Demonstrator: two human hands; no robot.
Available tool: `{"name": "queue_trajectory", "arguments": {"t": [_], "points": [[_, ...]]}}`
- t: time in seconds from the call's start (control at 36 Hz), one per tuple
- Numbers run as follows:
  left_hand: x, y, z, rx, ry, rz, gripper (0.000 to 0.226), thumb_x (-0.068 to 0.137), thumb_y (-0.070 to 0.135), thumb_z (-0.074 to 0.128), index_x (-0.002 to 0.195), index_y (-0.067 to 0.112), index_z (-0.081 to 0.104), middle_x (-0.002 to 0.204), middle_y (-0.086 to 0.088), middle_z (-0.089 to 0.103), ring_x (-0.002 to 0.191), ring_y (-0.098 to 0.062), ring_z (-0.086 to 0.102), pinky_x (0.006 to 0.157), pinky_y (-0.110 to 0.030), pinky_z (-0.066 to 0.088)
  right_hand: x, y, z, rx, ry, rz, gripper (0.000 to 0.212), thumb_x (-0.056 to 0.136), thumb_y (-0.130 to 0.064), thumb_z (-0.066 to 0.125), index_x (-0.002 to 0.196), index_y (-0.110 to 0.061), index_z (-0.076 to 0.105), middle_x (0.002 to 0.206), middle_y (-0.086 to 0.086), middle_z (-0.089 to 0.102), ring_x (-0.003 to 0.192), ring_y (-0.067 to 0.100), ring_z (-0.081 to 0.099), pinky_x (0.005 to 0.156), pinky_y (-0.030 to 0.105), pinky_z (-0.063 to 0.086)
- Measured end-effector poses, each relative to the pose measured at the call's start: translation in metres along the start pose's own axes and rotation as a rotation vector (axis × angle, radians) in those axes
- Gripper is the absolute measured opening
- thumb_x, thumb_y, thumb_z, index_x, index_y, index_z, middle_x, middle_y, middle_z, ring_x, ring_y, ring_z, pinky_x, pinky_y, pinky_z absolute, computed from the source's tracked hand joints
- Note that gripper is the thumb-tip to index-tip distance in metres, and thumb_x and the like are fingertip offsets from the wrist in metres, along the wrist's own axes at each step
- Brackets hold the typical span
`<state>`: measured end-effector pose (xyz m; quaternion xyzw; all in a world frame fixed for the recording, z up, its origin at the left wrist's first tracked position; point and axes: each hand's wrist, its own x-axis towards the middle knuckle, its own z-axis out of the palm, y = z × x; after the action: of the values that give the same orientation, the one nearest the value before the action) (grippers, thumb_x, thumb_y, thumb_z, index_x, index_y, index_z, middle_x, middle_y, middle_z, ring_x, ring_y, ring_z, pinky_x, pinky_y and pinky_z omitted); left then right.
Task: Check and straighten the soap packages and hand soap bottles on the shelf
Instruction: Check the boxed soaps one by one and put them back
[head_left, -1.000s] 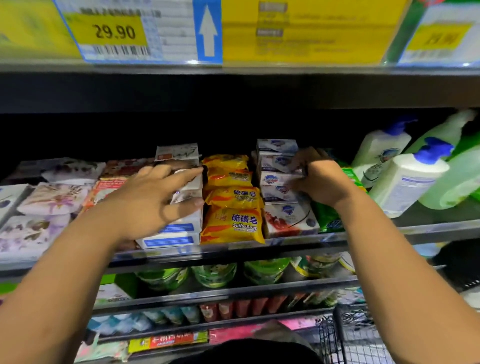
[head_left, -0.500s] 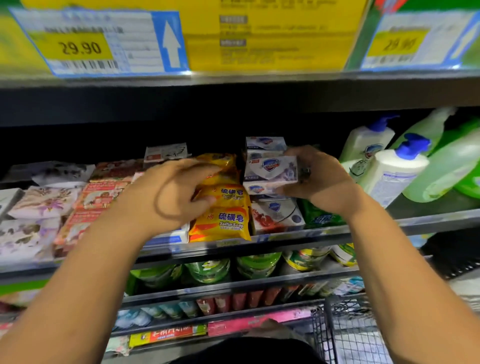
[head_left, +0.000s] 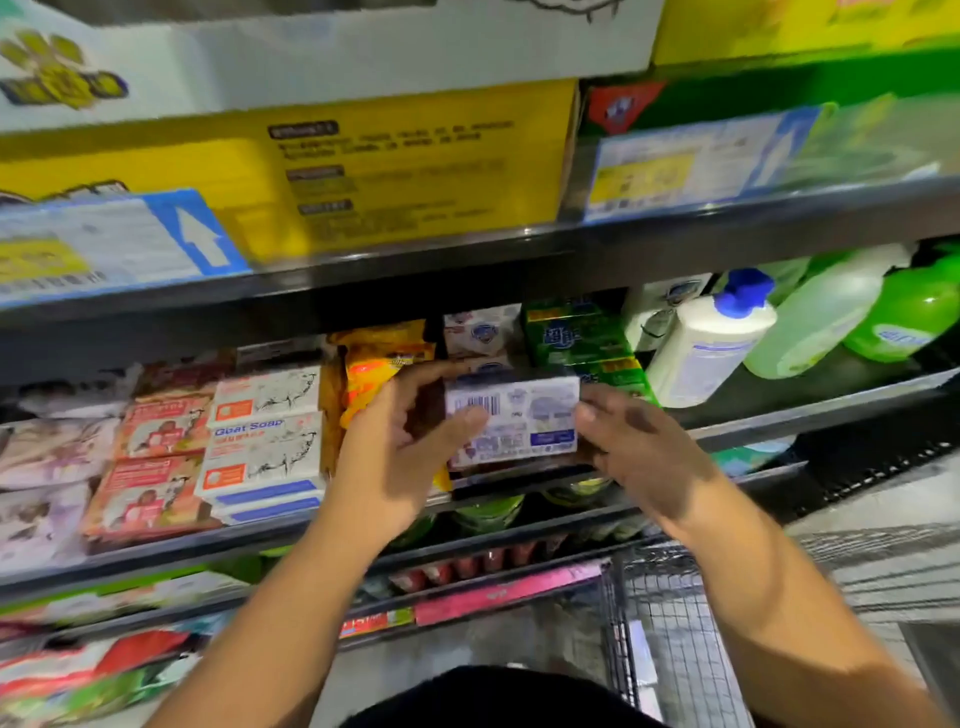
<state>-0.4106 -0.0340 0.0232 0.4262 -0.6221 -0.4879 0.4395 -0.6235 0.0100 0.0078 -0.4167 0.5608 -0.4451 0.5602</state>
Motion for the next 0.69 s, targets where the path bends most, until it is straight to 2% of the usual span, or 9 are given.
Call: {"name": "queue_trajectory", "arguments": {"t": [0.08,0.17,0.19,0.25,0.31,0.39,0.44,0.56,0.69], "points": [[-0.006,0.001,0.008,-0.105,0.001,-0.107,0.022,0.087,0.015,0.067,0.108,0.022,0.062,0.08,0.006,0.064,0.064,-0.001,0.061,0.051,-0.016,0.048,-0.001,0.007,-0.003,0.083,-0.023,-0.067,0.042,0.075,-0.022,0.079,0.114,-0.026,0.063,0.102,-0.004,0.076,0.095,0.014,0.071,0.072,0.024,0.056],[-0.01,-0.009,0.009,-0.105,-0.097,-0.162,0.036,0.082,0.026,0.067,0.118,0.023,0.059,0.073,0.011,0.064,0.059,-0.016,0.056,0.046,-0.031,0.049,0.0,0.016,-0.001,0.219,-0.005,-0.06,0.055,0.075,-0.012,0.077,0.126,-0.023,0.059,0.102,0.006,0.074,0.086,0.021,0.068,0.059,0.028,0.055],[-0.013,-0.014,0.007,-0.135,-0.157,-0.164,0.043,0.081,0.023,0.069,0.122,0.023,0.057,0.078,0.015,0.066,0.063,-0.013,0.061,0.053,-0.029,0.052,-0.001,0.017,0.0,0.277,0.001,-0.034,0.052,0.075,-0.015,0.074,0.124,-0.023,0.062,0.102,0.009,0.073,0.083,0.022,0.067,0.056,0.028,0.054],[-0.017,-0.025,0.001,-0.16,-0.282,-0.126,0.065,0.074,0.017,0.082,0.131,0.028,0.054,0.111,0.012,0.069,0.096,-0.01,0.068,0.077,-0.029,0.057,-0.004,0.018,0.001,0.38,0.005,0.034,0.024,0.08,-0.017,0.068,0.102,-0.025,0.075,0.095,0.011,0.074,0.073,0.021,0.067,0.051,0.026,0.051],[-0.019,-0.032,-0.006,0.053,-0.344,-0.041,0.078,0.064,0.027,0.09,0.131,0.046,0.054,0.139,0.007,0.051,0.125,-0.011,0.055,0.092,-0.033,0.054,-0.008,0.019,0.002,0.436,-0.009,0.096,0.019,0.088,-0.014,0.063,0.081,-0.022,0.078,0.085,0.011,0.073,0.06,0.021,0.063,0.046,0.022,0.047],[-0.016,-0.038,-0.01,0.468,-0.267,0.249,0.059,0.076,0.03,0.084,0.128,0.038,0.058,0.139,0.015,0.049,0.132,-0.001,0.044,0.105,-0.026,0.043,-0.015,0.019,0.004,0.444,-0.012,0.149,0.011,0.092,-0.015,0.062,0.094,-0.01,0.071,0.082,0.016,0.069,0.056,0.022,0.061,0.042,0.022,0.044],[-0.016,-0.038,-0.009,0.458,-0.249,0.267,0.05,0.079,0.027,0.079,0.125,0.035,0.06,0.134,0.02,0.053,0.13,0.0,0.047,0.105,-0.023,0.042,-0.017,0.018,0.005,0.41,-0.032,0.157,0.024,0.088,-0.025,0.064,0.104,-0.007,0.069,0.082,0.016,0.069,0.058,0.022,0.062,0.044,0.023,0.046],[-0.02,-0.029,-0.01,0.404,-0.204,0.096,0.052,0.077,0.032,0.08,0.117,0.055,0.057,0.122,0.027,0.06,0.119,0.0,0.055,0.095,-0.027,0.048,-0.021,0.018,0.005,0.332,-0.041,0.099,0.052,0.078,-0.043,0.065,0.126,-0.022,0.063,0.104,0.01,0.074,0.081,0.024,0.069,0.063,0.03,0.053],[-0.025,-0.014,0.0,0.068,-0.152,-0.098,0.036,0.078,0.032,0.067,0.113,0.028,0.062,0.102,0.019,0.073,0.096,0.001,0.068,0.077,-0.014,0.051,-0.022,0.018,-0.007,-0.038,-0.119,-0.101,0.074,0.066,-0.059,0.084,0.132,-0.058,0.052,0.138,-0.02,0.057,0.129,0.012,0.055,0.105,0.045,0.047]]}}
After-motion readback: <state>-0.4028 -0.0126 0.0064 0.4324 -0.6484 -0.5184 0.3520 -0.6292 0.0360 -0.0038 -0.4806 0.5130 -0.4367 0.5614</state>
